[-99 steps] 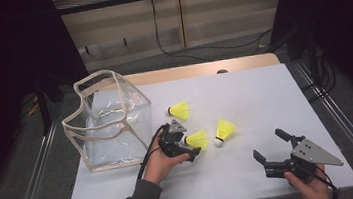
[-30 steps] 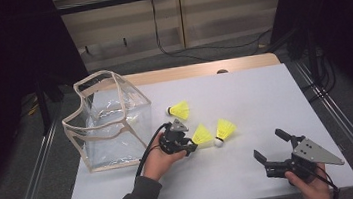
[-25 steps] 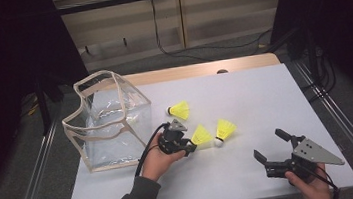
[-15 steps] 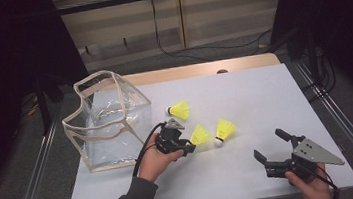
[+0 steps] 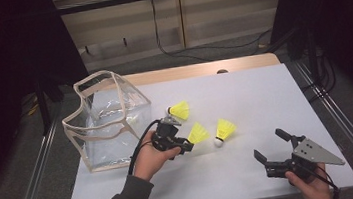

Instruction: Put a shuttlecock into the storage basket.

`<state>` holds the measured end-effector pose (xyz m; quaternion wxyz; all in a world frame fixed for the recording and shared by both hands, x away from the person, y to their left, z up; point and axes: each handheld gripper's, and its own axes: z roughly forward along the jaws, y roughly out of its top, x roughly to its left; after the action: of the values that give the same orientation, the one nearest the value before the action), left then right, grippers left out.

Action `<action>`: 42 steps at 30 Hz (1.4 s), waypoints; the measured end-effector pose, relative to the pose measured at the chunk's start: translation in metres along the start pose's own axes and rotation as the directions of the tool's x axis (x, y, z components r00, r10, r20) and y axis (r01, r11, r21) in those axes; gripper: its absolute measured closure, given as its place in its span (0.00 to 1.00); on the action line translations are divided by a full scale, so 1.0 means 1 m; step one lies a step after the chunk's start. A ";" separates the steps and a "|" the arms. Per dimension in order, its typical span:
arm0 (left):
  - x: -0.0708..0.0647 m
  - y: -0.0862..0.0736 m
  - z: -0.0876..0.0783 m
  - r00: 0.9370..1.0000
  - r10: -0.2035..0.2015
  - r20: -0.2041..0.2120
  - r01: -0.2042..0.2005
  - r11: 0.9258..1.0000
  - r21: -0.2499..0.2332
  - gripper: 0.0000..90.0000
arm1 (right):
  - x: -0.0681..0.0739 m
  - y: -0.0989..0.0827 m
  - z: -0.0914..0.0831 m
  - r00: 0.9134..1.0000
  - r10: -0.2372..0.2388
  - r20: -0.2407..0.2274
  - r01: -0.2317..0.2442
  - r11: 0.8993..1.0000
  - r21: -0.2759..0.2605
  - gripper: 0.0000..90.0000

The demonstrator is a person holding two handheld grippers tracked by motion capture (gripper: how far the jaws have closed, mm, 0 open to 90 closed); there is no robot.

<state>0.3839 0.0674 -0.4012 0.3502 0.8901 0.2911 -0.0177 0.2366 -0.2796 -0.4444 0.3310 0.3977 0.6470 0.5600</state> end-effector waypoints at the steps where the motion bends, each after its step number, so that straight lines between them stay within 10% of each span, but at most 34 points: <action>1: 0.000 0.001 -0.002 1.000 -0.005 0.006 0.004 1.000 0.005 0.72 | 0.000 0.000 0.000 1.000 0.000 0.001 0.000 1.000 -0.001 0.02; 42: -0.006 0.024 -0.047 1.000 -0.017 -0.001 0.017 0.998 0.064 0.72 | 0.000 0.001 -0.001 1.000 -0.003 -0.001 0.003 1.000 -0.002 0.02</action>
<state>0.3837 0.0799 -0.3497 0.3213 0.8984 0.2979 -0.0299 0.2363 -0.2800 -0.4438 0.3321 0.3962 0.6470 0.5604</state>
